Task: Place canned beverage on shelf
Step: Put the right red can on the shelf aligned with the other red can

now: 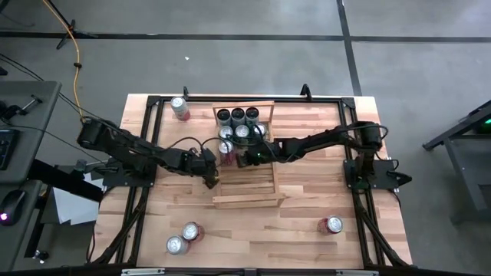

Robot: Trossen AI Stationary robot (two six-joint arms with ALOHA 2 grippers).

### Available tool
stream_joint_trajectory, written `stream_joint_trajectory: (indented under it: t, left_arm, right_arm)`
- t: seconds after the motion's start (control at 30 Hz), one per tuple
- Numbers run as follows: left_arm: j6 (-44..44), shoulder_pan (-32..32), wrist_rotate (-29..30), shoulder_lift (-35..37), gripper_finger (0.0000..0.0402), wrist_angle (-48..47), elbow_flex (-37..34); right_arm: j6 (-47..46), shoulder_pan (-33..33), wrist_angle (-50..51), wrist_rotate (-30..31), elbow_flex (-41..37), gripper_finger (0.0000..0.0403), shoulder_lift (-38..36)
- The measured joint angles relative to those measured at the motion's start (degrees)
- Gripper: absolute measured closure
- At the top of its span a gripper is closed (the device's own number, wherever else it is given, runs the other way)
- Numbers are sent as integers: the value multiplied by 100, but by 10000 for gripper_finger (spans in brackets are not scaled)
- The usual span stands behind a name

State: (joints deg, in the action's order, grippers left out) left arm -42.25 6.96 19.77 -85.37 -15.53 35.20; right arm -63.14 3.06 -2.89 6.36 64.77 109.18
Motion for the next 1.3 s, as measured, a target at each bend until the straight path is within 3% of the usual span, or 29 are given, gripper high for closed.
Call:
stream_joint_trajectory:
  t: [0.2,0.3,0.43,0.57,0.77,1.07,1.3]
  left_arm:
    - [255,84,-39,1268,401,-1502,-2]
    - [427,245,-112,2196,402,-1656,-2]
    - [869,477,-181,3543,401,-797,-2]
    - [1391,511,-47,4386,401,791,5]
    - [2504,501,157,4638,401,2238,2]
    - [2738,494,-20,4606,401,2468,-2]
    - [2738,494,-334,4597,401,2494,-2]
  right_arm:
    - [1301,38,1695,-83,0,403,-796]
    - [2056,-3,2499,91,0,403,-1379]
    - [2933,-147,3075,277,-2,403,-2306]
    - [3373,-360,3197,349,-2,403,-3211]
    - [3519,-722,3083,713,-2,403,-4184]
    - [4086,-860,2132,873,-2,403,-4602]
    - [4262,-858,2102,863,-2,403,-4574]
